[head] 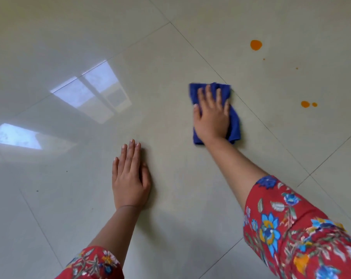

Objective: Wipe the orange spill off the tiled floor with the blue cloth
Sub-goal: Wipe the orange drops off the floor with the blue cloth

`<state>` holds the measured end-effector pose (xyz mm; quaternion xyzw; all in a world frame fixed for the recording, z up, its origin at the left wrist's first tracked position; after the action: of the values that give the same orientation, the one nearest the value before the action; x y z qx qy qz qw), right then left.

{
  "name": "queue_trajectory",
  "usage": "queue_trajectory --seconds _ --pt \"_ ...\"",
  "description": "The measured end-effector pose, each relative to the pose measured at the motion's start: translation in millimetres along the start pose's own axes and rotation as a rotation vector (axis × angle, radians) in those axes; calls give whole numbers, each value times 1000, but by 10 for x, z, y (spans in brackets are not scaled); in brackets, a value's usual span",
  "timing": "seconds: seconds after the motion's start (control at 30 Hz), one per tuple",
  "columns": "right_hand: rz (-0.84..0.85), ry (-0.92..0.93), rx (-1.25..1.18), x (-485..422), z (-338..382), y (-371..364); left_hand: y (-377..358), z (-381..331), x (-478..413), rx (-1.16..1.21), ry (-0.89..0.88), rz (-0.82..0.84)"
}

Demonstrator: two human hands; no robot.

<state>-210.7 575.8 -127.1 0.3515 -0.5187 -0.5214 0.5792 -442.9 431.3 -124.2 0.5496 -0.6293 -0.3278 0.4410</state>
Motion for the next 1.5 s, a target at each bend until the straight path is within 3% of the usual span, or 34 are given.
queue_trajectory --seconds 0.1,0.17,0.2,0.33,0.37,0.47,0.57,0.67,0.77,0.83,0.93,1.0,1.1,1.2,1.3,1.37,1.5 --pt "127 571 123 900 562 -328 -1 12 13 -8 -3 20" --pt "241 712 113 1281 387 -383 26 6 -1 -18 -2 22" --pt "209 659 78 1211 167 -313 36 2 -13 -22 -4 23" --pt "44 3 18 472 -791 105 -9 -85 24 -86 -83 47" --pt "27 -55 14 414 -798 131 -19 -117 50 -98 -107 33" --pt "55 203 60 748 -321 -95 -22 -308 13 -87 -167 1" --pt "192 411 122 1694 -349 -374 -241 -836 -114 89 -223 190" --pt "210 225 158 2133 -1161 -249 -634 -1518 -38 48 -298 444" --pt "204 -15 156 1875 -1566 -35 -810 -1684 48 -153 -292 473" --pt "223 -29 188 1781 -1470 -37 -857 -1674 37 -196 -302 489" --pt "322 408 371 2243 -1500 -200 -859 -1654 0 -219 -312 515" --pt "349 527 408 2513 -1909 -111 -880 -1682 -4 -257 -323 545" --pt "319 289 340 2351 -2289 -5 -847 -1660 -39 -303 -320 579" --pt "242 23 153 2219 -2132 16 -856 -1715 -67 -346 -301 628" --pt "237 198 186 2799 -1971 -190 -829 -1904 41 -311 -239 565" --pt "253 274 172 3302 -2173 -241 -933 -2213 354 -225 -289 533" --pt "164 74 141 3111 -2567 -100 -1404 -2726 995 -145 -365 666"
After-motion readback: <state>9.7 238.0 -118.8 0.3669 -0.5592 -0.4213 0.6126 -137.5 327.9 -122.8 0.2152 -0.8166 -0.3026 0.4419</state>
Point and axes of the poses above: each hand's wrist, its own x-axis away from the middle knuckle, its own y-axis out of the back of the hand, z = x × y, the point moved 6 cm from there along -x, towards the middle knuckle, and after that the axes turned 14 degrees about z, right-handed, at the moved point
